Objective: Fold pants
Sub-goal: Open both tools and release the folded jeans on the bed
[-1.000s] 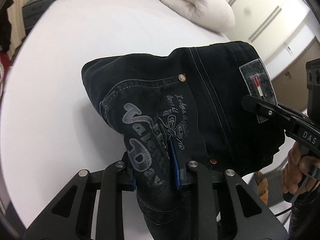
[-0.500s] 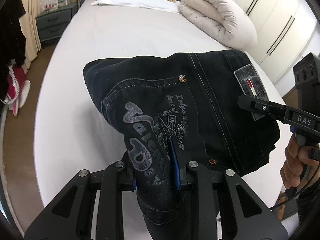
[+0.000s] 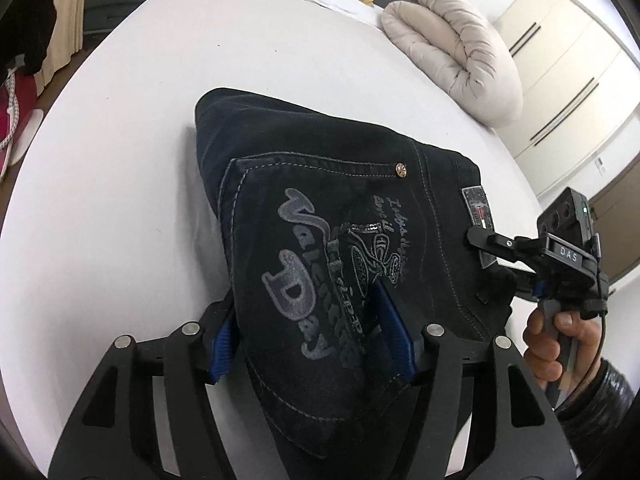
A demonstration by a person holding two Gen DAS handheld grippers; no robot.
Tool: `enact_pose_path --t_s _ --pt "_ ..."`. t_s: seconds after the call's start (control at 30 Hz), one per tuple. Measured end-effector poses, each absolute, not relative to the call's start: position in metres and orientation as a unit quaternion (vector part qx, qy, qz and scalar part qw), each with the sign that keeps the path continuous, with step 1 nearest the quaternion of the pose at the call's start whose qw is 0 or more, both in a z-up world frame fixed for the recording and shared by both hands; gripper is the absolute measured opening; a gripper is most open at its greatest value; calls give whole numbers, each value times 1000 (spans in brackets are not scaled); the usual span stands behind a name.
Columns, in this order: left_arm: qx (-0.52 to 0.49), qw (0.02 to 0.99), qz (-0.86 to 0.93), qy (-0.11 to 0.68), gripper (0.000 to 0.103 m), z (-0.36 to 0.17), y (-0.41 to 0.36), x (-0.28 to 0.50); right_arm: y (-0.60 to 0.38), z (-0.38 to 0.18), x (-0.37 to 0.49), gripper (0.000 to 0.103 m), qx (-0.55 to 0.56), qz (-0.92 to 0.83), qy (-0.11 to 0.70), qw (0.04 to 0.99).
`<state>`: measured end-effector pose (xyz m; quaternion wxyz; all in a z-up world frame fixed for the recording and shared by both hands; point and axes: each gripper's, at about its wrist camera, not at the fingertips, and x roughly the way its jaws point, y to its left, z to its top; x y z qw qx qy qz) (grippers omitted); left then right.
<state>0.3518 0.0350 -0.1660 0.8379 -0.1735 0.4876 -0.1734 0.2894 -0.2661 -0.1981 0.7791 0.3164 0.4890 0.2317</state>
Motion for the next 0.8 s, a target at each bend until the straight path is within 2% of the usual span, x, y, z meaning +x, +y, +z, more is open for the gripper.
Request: enact_pose_path --t_s 0.07,0.13,0.17,0.3,0.4,0.47,0.5,0.57,0.63,0.8 --pt "-178 844 -160 480 60 -162 42 347 -271 -191 276 66 322 218 485 784" --pt "-169 859 -151 460 60 -149 46 330 -278 -183 260 75 323 195 480 792" --pt "-154 871 -143 445 62 -136 46 318 -277 -179 254 77 316 183 479 798" --pt "-83 925 -97 357 81 -74 40 269 -274 -138 210 77 249 154 449 844" --pt "-31 959 -62 274 98 -22 30 219 -271 -92 164 77 201 129 391 889" --pt "0 974 -33 225 103 10 23 183 -268 -61 137 78 171 113 349 914" --pt "11 979 -15 205 103 22 21 169 -264 -46 125 79 159 108 327 925" --pt "36 984 29 173 103 47 16 136 -261 -11 92 93 128 90 270 950" --pt "55 985 72 148 103 63 15 103 -256 23 68 102 104 79 211 969" --pt "39 984 77 156 103 95 14 57 -256 90 -7 103 64 48 87 993"
